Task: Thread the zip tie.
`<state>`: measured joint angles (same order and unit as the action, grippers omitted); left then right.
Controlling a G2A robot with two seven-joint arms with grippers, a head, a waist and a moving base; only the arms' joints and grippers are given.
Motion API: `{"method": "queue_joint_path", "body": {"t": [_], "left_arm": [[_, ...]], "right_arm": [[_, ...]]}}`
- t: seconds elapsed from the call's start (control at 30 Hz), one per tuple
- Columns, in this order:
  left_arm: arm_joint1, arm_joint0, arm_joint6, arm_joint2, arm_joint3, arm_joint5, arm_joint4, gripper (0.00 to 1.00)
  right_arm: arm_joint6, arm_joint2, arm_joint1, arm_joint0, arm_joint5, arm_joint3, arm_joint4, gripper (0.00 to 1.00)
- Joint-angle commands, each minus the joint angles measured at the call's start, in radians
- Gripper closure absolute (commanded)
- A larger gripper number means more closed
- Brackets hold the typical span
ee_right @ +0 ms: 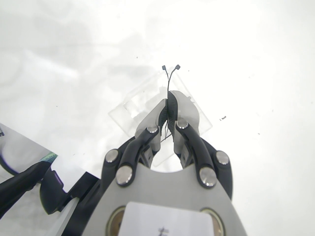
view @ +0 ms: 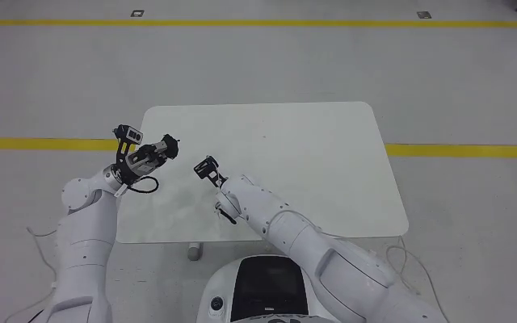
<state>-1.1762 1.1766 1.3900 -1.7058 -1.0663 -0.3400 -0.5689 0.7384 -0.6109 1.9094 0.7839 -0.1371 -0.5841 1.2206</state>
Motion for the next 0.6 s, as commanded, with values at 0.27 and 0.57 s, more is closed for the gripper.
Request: {"method": "queue_joint_path", "body": {"t": [0.27,0.57], "left_arm": [[0.000,0.000,0.000,0.000,0.000,0.000,0.000,1.00],[0.000,0.000,0.000,0.000,0.000,0.000,0.000,1.00]], "right_arm": [[-0.015,0.000,0.020,-0.015,0.020,0.049,-0.006,0.81],[-0.012,0.008,0.028,-0.026,0.011,0.068,-0.005,0.86]]}}
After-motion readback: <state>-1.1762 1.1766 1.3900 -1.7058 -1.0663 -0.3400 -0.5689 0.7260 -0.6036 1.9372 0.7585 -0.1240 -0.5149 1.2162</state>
